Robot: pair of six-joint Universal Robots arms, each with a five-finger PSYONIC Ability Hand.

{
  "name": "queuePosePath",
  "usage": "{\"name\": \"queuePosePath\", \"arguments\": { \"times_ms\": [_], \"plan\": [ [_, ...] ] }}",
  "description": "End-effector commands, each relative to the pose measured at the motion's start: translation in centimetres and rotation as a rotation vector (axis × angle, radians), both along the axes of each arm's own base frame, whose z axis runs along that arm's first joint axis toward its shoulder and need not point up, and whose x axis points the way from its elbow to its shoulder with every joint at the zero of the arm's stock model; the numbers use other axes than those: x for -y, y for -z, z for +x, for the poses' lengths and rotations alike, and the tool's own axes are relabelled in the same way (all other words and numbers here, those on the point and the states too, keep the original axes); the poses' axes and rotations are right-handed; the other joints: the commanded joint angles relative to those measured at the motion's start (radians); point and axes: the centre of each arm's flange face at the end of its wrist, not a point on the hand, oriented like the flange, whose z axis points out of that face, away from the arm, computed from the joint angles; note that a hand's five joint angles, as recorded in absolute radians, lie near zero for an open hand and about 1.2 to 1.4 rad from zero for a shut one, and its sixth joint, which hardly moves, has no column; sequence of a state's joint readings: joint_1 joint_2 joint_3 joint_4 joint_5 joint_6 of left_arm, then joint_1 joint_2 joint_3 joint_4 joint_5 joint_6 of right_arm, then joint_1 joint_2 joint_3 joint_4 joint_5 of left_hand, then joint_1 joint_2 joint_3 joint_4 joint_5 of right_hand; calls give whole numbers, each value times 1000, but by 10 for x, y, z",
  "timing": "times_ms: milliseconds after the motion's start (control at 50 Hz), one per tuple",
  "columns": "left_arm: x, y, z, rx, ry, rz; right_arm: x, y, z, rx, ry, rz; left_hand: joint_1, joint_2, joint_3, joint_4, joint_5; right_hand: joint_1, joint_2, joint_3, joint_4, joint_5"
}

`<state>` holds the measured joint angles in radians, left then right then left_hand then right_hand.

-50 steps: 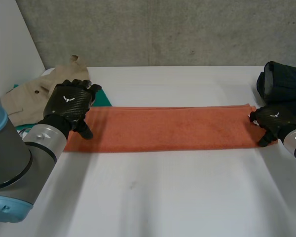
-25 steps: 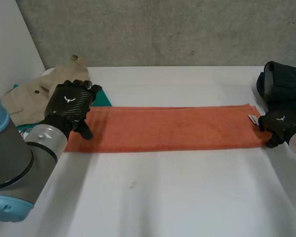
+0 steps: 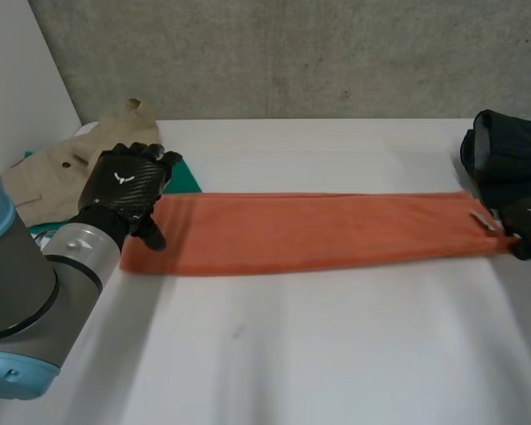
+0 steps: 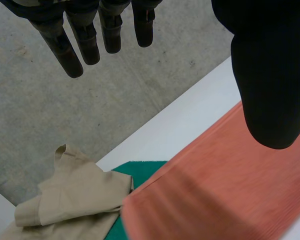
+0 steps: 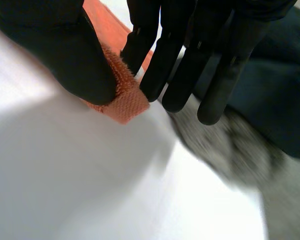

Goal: Fold the laundry.

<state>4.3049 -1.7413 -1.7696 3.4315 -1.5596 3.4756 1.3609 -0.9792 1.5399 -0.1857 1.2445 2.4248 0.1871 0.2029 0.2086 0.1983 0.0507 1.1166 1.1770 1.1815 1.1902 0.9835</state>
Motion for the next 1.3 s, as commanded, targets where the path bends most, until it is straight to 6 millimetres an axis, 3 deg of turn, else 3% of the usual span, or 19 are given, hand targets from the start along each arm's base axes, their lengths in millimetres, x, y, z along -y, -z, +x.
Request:
{"name": "queuePosePath", "arguments": {
  "times_ms": [20, 100, 180, 260, 340, 380, 420, 480, 540, 620, 660, 680, 760, 820, 900, 960, 1040, 1120, 1300],
  "plan": [
    [2, -6, 2, -11, -8, -16, 0, -9, -70, -272, 109, -9, -13, -28, -34, -24, -51, 280, 219, 215, 206, 238],
    [3, -10, 3, -18, -13, -27, 8, -18, -79, -411, 113, -45, -13, -28, -34, -24, -51, 280, 219, 215, 206, 238],
    [4, -14, 4, -23, -19, -41, 13, -30, -37, -398, 57, -107, -13, -28, -34, -24, -51, 280, 219, 215, 206, 238],
    [5, -18, 6, -31, -28, -51, 6, -46, 28, -347, -71, -213, -13, -28, -34, -24, -51, 280, 219, 215, 206, 238],
    [7, -22, 10, -40, -43, -59, -34, -70, 128, -258, -323, -382, -13, -28, -34, -24, -51, 280, 219, 215, 206, 238],
    [8, -22, 11, -42, -47, -60, -55, -73, 162, -224, -433, -428, -13, -28, -34, -24, -51, 280, 219, 215, 206, 238],
    [10, -24, 13, -45, -54, -64, -90, -76, 208, -169, -601, -496, -13, -28, -34, -24, -51, 280, 219, 215, 206, 238],
    [12, -24, 14, -47, -60, -65, -134, -63, 256, -111, -796, -532, -13, -28, -34, -24, -51, 280, 219, 215, 206, 238],
    [13, -23, 15, -47, -65, -62, -167, -29, 287, -92, -945, -494, -13, -28, -34, -24, -51, 280, 219, 215, 206, 238],
    [14, -24, 15, -47, -65, -65, -193, 2, 306, -123, -1046, -460, -13, -28, -34, -24, -51, 280, 219, 215, 206, 238],
    [16, -26, 14, -51, -65, -75, -194, 5, 310, -141, -1050, -469, -13, -28, -34, -24, -51, 280, 219, 215, 206, 238],
    [20, -29, 14, -55, -66, -86, -192, 6, 311, -162, -1026, -470, -13, -28, -34, -24, -51, -354, -415, -419, -428, -396],
    [28, -33, 10, -58, -66, -105, -182, 1, 304, -146, -927, -427, -13, -28, -34, -24, -51, -942, -1002, -1007, -1016, -984],
    [33, -34, 6, -59, -65, -108, -171, -13, 294, -62, -843, -395, -13, -28, -34, -24, -51, -942, -1002, -1007, -1016, -984],
    [38, -32, -9, -65, -40, -109, -146, -66, 261, 213, -655, -347, -13, -28, -34, -24, -51, -942, -1002, -1007, -1016, -984],
    [35, -33, -24, -69, -10, -115, -136, -80, 242, 342, -565, -295, -13, -28, -34, -24, -51, -942, -1002, -1007, -1016, -984],
    [21, -21, -58, -54, 64, -89, -122, -64, 207, 462, -399, -103, -13, -28, -34, -24, -51, -942, -1002, -1007, -1016, -984],
    [6, -10, -89, -32, 120, -68, -115, -43, 184, 421, -315, 7, -13, -28, -34, -24, -51, -942, -1002, -1007, -1016, -984],
    [-4, 15, -127, 49, 135, 2, -100, -11, 157, 260, -266, 45, -13, -28, -34, -24, -51, -875, -935, -940, -948, -916]
  ]
}}
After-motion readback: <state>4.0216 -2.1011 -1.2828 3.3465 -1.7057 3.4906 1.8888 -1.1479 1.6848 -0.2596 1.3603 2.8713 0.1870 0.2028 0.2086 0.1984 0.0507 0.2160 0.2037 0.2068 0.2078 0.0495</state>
